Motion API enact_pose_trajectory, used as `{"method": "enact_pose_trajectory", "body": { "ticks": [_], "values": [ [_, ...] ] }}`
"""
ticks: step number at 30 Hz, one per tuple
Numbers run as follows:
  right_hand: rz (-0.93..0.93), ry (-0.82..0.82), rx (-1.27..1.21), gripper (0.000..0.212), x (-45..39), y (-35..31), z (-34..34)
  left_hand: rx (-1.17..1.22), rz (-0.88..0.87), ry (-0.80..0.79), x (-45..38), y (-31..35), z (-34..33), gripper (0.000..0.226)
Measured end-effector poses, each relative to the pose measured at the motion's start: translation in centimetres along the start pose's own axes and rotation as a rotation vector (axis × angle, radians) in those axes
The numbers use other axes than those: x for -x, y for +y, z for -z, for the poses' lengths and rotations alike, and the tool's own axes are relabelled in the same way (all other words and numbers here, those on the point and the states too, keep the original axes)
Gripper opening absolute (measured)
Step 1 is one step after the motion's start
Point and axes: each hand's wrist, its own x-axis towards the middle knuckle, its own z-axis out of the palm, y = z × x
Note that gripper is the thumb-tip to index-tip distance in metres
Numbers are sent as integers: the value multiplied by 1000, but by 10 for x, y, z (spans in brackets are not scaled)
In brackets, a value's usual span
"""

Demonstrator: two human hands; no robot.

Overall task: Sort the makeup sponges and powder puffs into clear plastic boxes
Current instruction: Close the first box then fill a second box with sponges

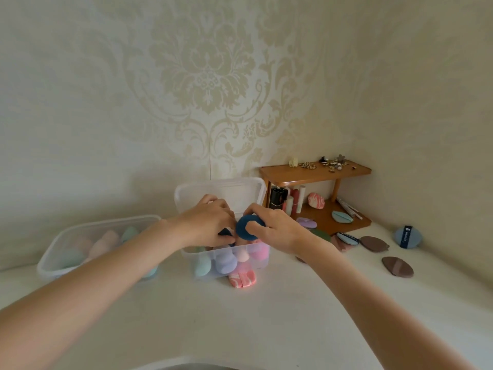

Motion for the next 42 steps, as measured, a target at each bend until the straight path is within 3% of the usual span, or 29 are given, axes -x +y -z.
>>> {"method": "enact_pose_trajectory", "body": {
  "ticks": [5,9,14,18,21,25,28,31,35,39,42],
  "values": [
    [-38,18,249,36,-6,1,-4,209,0,-95,-6,-1,2,20],
    [-21,18,276,38,-6,0,-12,475,-32,-143,-3,5,1,25],
    [20,184,143,38,-1,-9,-10,407,-67,-274,-3,4,1,45],
    [53,37,-8,21,-4,-8,-8,286,24,-364,-8,3,-7,38],
    [-42,-76,78,28,-12,-3,-4,283,11,-360,-6,0,-12,45],
    [-133,-337,238,33,-24,-5,-6,239,41,-402,-7,-3,-19,41],
    [-197,-437,354,36,-39,-10,-3,289,46,-383,-11,-7,-21,35],
    [-226,-426,465,34,-48,-12,-11,354,29,-340,-6,-7,-14,35],
    [-198,-289,444,30,-51,-8,-31,384,61,-316,5,-1,-8,34],
    [-164,-391,417,29,-44,-6,-12,406,68,-259,6,-3,-14,35],
    [-181,-358,422,32,-40,-3,-13,397,76,-259,6,0,-12,34]
  ]
}}
